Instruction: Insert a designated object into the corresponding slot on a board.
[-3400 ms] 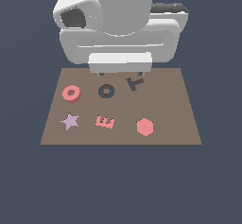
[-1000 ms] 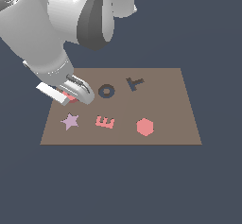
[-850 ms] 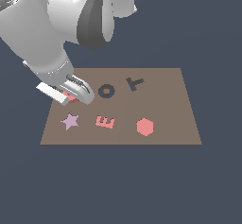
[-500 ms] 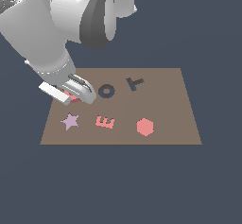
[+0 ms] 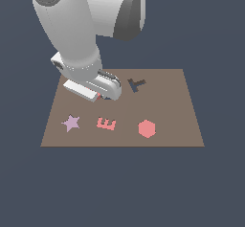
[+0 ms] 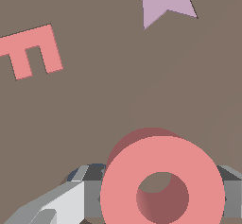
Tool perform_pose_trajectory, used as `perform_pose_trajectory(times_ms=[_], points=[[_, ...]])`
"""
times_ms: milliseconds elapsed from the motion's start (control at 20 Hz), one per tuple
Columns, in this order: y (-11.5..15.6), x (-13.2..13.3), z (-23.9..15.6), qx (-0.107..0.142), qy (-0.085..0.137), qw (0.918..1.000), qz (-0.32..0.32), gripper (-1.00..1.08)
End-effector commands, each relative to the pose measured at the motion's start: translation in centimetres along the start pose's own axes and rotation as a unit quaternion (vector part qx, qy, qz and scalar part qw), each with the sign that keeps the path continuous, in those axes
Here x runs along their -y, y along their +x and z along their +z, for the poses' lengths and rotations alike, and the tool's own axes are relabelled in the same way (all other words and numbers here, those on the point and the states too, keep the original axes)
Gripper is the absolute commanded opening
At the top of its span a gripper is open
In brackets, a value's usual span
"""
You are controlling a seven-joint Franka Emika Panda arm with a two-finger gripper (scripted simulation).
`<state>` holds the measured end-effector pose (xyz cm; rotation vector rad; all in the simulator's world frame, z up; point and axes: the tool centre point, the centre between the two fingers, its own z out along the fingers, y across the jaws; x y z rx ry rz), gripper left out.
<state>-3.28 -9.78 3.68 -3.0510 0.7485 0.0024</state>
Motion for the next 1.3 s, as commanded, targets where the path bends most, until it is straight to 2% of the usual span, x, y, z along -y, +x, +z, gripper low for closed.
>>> perform_pose_trajectory(times_ms=[0,250,750,800,1250], points=[[-1.3,1.6,-0.2,0.0,0.0,1.0,-0.008,-1.0],[-2.6,3.4,-0.4,0.0,0.0,0.9999,-0.017,-1.0],[-2.7,3.6,0.6,0.0,0.0,0.9998,-0.018,-1.0],[-2.7,3.6,0.6,0.0,0.0,0.9998,-0.018,1.0],[-2.7,3.6,0.6,0.0,0.0,0.9998,-0.018,1.0]])
